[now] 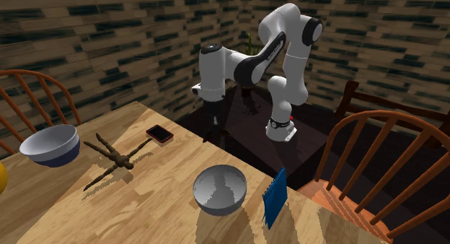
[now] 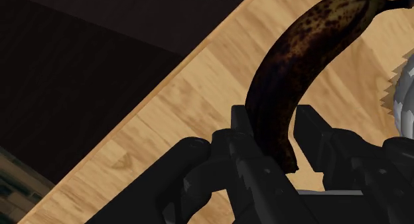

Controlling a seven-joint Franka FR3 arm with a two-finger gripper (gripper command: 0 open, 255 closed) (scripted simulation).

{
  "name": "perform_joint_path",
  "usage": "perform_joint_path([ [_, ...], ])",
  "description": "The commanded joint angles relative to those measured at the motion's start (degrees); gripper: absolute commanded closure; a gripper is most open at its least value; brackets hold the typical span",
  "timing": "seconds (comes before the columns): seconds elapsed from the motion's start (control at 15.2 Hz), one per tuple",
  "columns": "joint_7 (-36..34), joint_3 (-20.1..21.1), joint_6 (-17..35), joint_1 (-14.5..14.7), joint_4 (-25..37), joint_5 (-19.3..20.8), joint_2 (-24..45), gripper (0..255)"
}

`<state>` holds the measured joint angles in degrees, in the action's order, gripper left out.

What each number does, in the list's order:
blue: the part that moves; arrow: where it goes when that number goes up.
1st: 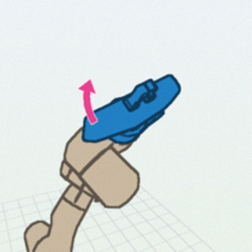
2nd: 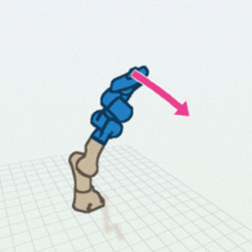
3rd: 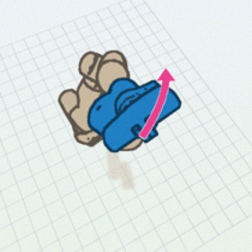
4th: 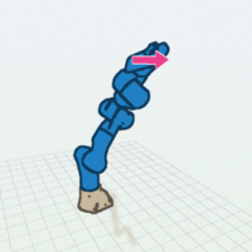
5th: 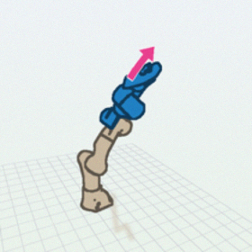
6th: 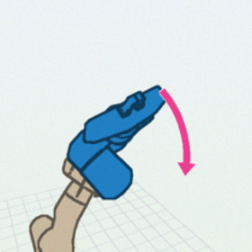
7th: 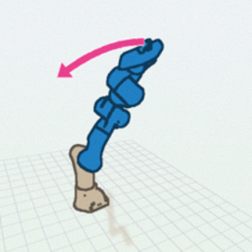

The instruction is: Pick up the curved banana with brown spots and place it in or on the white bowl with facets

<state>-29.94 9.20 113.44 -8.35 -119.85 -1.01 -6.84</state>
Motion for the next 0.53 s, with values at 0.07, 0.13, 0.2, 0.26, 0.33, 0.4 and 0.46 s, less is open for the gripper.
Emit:
perform_joint_path([
  [0.07,0.0,0.0,-2.3,0.0,1.7,-0.1,-0.6,255],
  [0.13,0.0,0.0,-3.1,0.0,2.3,-0.1,-0.7,255],
  [0.2,0.0,0.0,-3.9,0.0,3.0,-0.1,-0.9,255],
  [0.26,0.0,0.0,-4.6,0.0,3.6,-0.1,-1.0,255],
  [0.33,0.0,-0.1,-5.4,0.0,4.3,-0.1,-1.1,255],
  [0.4,0.0,-0.1,-6.2,0.0,5.0,-0.2,-1.2,255],
  [0.46,0.1,-0.1,-6.9,0.0,5.7,-0.2,-1.2,255],
])
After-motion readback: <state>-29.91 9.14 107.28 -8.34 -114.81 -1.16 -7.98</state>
